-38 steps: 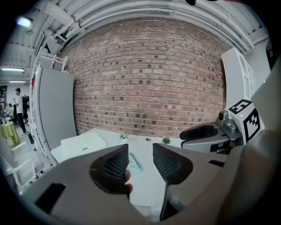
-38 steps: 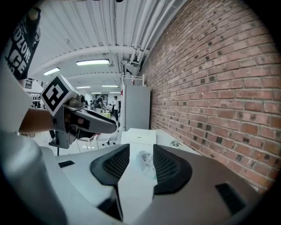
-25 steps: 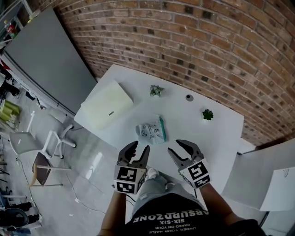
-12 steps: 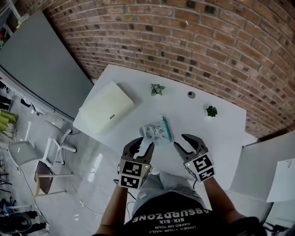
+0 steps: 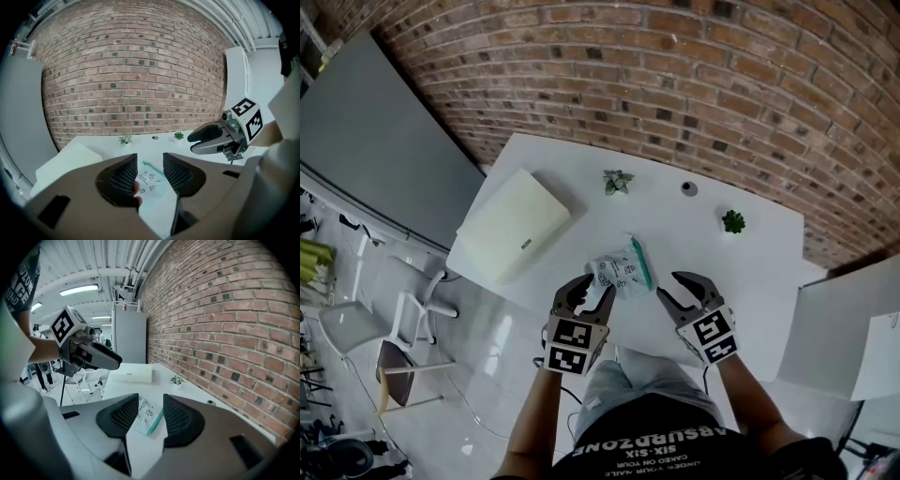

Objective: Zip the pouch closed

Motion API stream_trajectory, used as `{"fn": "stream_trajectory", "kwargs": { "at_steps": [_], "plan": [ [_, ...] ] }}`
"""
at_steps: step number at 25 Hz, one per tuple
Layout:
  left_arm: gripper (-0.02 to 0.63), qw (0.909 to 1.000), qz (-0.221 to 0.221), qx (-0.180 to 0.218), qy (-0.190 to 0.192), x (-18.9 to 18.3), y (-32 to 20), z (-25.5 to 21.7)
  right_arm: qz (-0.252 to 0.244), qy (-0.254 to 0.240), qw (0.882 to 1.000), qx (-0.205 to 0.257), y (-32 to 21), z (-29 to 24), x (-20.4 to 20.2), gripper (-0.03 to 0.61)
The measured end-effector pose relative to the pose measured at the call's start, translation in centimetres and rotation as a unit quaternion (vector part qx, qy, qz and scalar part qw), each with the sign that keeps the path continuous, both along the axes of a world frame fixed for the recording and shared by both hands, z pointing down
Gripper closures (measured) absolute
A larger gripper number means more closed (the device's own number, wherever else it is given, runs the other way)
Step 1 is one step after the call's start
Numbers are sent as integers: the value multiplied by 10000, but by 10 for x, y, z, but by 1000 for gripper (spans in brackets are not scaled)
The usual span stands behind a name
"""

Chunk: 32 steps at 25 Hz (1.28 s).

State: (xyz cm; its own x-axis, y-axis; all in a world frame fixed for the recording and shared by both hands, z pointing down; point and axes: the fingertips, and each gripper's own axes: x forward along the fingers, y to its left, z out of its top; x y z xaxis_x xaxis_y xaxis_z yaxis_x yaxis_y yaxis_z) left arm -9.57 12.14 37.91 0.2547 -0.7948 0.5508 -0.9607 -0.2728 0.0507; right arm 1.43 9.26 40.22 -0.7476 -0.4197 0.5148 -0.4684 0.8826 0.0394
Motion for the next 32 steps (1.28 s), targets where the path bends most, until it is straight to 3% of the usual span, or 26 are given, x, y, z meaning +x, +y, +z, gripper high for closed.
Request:
{"fn": "stream_trajectory", "kwargs": {
  "at_steps": [11, 19, 25, 32],
  "plan": [
    [459, 9953, 750, -455, -410, -8, -67, 35, 2, 306, 9994, -152, -55, 29, -12, 419],
    [459, 9903, 1084, -783, -364, -8, -115, 86, -106, 563, 9973, -456, -91, 66, -31, 422],
    [459, 9734, 1736, -1141, -964, -1, -141, 128, -177, 696, 9951, -685, -107, 93, -37, 422],
    [459, 9528, 2282, -1598, -1207, 6, -164, 173, -167, 785, 9924, -934, -122, 121, -37, 425]
  ]
}}
